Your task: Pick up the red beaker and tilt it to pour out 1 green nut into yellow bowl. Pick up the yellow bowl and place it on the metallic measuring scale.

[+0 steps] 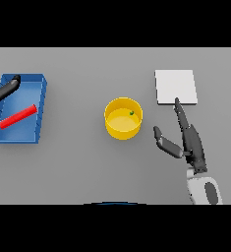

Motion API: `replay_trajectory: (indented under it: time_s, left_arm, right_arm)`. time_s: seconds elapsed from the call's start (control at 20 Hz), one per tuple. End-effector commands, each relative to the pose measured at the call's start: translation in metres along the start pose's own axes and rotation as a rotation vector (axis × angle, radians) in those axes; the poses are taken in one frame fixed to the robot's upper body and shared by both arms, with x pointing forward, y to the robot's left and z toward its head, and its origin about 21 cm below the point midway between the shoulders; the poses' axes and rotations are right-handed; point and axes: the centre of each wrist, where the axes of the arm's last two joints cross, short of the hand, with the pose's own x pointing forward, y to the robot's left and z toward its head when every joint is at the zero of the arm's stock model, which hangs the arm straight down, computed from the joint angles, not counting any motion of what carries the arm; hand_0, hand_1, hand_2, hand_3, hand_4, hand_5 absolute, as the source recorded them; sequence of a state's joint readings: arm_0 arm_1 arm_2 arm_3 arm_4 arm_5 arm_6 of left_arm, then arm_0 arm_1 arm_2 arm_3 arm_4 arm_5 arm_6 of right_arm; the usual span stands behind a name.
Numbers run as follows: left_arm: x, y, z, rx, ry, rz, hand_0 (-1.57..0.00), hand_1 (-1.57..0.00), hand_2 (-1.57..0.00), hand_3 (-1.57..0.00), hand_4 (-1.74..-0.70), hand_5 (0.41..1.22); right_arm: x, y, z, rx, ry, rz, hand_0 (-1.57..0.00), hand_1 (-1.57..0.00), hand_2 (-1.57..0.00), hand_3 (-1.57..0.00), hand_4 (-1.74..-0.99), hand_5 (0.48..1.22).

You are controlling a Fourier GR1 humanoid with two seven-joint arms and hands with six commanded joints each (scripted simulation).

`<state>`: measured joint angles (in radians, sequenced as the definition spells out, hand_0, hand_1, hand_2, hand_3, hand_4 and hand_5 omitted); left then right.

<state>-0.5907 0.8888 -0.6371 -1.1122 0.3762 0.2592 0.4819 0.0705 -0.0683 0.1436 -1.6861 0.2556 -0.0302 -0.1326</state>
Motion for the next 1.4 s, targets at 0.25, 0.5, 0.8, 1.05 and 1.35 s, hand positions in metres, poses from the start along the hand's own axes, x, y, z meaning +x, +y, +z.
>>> replay_trajectory:
  time_s: [0.25, 0.5, 0.8, 1.05, 1.35]
  left_arm:
    - [-0.001, 0.001, 0.002, 0.039, -0.086, 0.044, -0.02, -0.02, -0.02, -0.01, -0.71, 0.689]
    - [0.003, 0.000, 0.002, 0.031, -0.113, 0.075, -0.01, -0.01, -0.01, 0.00, -0.72, 0.664]
    - [0.004, -0.002, 0.003, 0.014, -0.108, 0.066, 0.00, 0.00, 0.00, 0.00, -0.71, 0.680]
    - [0.002, -0.002, 0.007, 0.007, -0.110, 0.085, 0.00, 0.00, 0.00, 0.00, -0.72, 0.688]
    - [-0.004, 0.003, 0.003, 0.004, -0.113, 0.099, 0.00, 0.00, 0.00, 0.00, -0.72, 0.687]
  right_arm:
    - [0.011, 0.002, -0.013, 0.199, -0.070, 0.178, 0.00, 0.00, 0.00, 0.00, -1.153, 0.728]
    - [0.036, -0.004, -0.050, 0.479, -0.136, 0.594, 0.00, 0.00, 0.00, 0.00, -1.220, 0.701]
    - [0.049, 0.016, -0.081, 0.785, -0.283, 0.932, 0.00, 0.00, 0.00, 0.00, -1.216, 0.706]
    - [0.052, 0.031, -0.103, 0.950, -0.301, 1.067, 0.00, 0.00, 0.00, 0.00, -1.219, 0.705]
    - [0.043, 0.055, -0.118, 1.054, -0.258, 1.186, 0.00, 0.00, 0.00, 0.00, -1.239, 0.705]
